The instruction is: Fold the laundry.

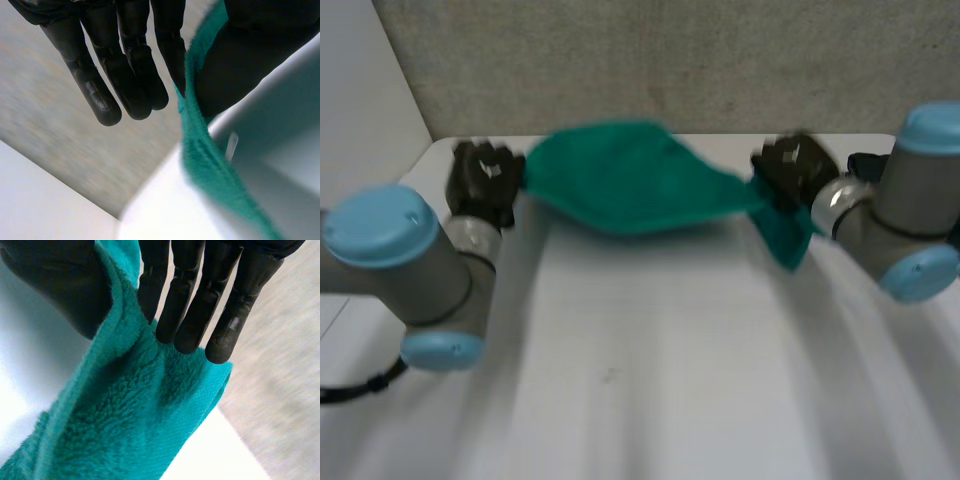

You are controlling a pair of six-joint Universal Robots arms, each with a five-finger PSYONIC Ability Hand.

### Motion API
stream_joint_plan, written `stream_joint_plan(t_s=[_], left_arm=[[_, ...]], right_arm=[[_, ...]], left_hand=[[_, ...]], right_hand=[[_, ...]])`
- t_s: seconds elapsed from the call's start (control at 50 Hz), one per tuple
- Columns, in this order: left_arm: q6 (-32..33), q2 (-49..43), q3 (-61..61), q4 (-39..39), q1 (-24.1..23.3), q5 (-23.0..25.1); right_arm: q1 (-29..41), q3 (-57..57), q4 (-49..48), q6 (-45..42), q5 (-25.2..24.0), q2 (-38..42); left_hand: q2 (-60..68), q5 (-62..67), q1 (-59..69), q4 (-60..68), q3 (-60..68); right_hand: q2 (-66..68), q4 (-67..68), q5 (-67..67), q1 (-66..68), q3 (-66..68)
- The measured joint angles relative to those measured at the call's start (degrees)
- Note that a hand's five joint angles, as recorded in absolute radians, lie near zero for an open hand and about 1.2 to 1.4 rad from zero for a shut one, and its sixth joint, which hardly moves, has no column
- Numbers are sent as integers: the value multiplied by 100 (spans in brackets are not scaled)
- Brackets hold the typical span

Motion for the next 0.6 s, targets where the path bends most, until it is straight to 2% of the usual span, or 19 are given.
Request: stream_joint_plan(t_s=[0.08,0.18,0.22,0.3,0.4,0.6], left_arm=[[3,-48,-367,-31,-51,-24],[0,441,-880,-48,-46,-30],[-4,615,-1006,-49,-40,-25],[-18,1109,-1332,-49,-35,-12],[-29,1577,-1614,-50,-65,-10],[-52,1874,-1753,-63,-133,-12]], right_arm=[[-25,484,305,-258,13,111],[-52,1093,662,-427,-15,-176],[-66,1267,703,-427,-31,-336],[-188,1757,628,-368,-68,-868],[-363,2128,403,-274,-72,-1250],[-782,2443,297,331,-126,-1264]], left_hand=[[0,0,0,0,0],[0,0,0,0,0],[0,0,0,0,0],[0,1,0,0,0],[0,0,0,0,0],[0,0,0,0,0]], right_hand=[[0,0,19,63,0],[0,1,90,63,0],[-1386,-1424,-1133,-965,-1393],[-2209,-2330,-2005,-1631,-2299],[-2400,-2588,-2267,-1800,-2544],[-2503,-2749,-2451,-1949,-2692]])
